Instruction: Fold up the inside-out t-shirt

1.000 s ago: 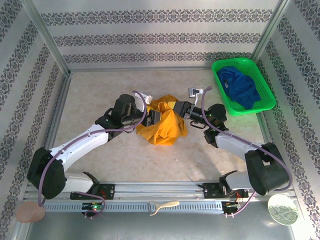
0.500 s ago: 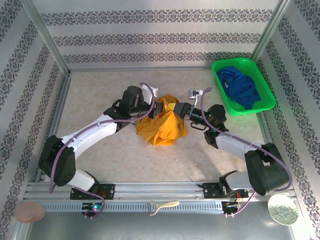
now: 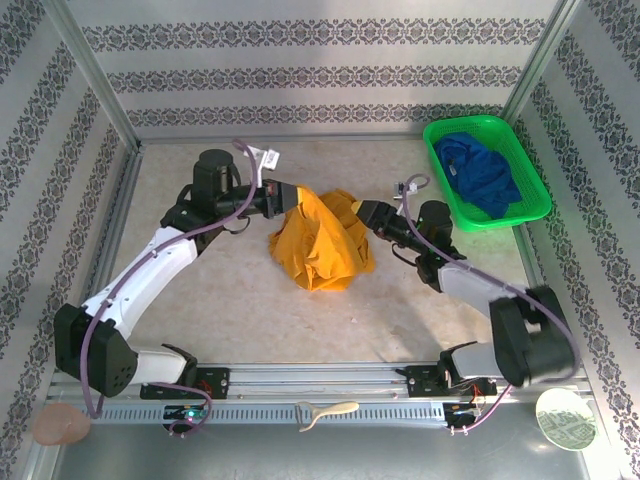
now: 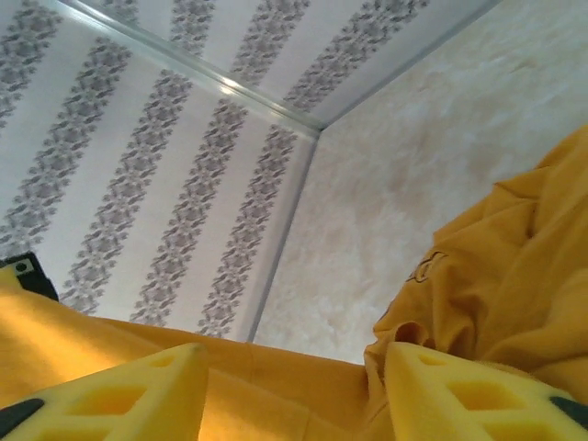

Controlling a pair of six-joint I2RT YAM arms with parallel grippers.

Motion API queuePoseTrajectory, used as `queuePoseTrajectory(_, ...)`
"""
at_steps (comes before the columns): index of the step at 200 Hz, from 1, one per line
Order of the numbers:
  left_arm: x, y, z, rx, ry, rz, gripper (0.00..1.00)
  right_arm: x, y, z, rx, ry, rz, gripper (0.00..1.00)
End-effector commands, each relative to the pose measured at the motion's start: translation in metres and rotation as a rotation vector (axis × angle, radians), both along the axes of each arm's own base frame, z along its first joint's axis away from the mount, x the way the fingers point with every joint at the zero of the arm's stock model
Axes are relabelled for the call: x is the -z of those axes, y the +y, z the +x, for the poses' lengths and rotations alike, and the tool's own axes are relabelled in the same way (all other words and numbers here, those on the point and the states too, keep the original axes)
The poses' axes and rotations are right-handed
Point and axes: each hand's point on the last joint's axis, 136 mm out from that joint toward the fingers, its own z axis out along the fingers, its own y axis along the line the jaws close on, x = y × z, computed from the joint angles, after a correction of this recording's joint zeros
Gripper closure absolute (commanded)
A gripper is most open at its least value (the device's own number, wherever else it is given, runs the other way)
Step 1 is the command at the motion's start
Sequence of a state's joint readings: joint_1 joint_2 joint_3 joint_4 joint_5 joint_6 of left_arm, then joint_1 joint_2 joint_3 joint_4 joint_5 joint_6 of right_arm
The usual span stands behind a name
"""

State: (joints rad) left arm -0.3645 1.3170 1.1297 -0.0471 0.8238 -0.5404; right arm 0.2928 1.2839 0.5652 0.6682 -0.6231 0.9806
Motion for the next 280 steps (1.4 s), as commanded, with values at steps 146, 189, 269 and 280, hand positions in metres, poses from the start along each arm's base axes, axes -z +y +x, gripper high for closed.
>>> queuePoseTrajectory(146,-0.002,0.03,-0.004,-0.234,0.201,-0.008,1.0,-0.002,0.085,-0.04,-0.018,-0.135,-0.505,0.96)
queuePoseTrajectory(189,0.014,0.055,0.005,-0.395,0.24,0.111,1.0,-0.056,0.087,-0.072,-0.328,-0.327,-0.142,1.0)
queuePoseTrajectory(269,0.084,0.036,0.037,-0.334,0.286,0.197,0.92,-0.138,0.103,-0.098,-0.596,-0.448,0.208,1.0)
queuePoseTrajectory(280,0.086,0.034,0.035,-0.318,0.285,0.189,0.79,-0.132,0.102,-0.09,-0.578,-0.428,0.21,1.0)
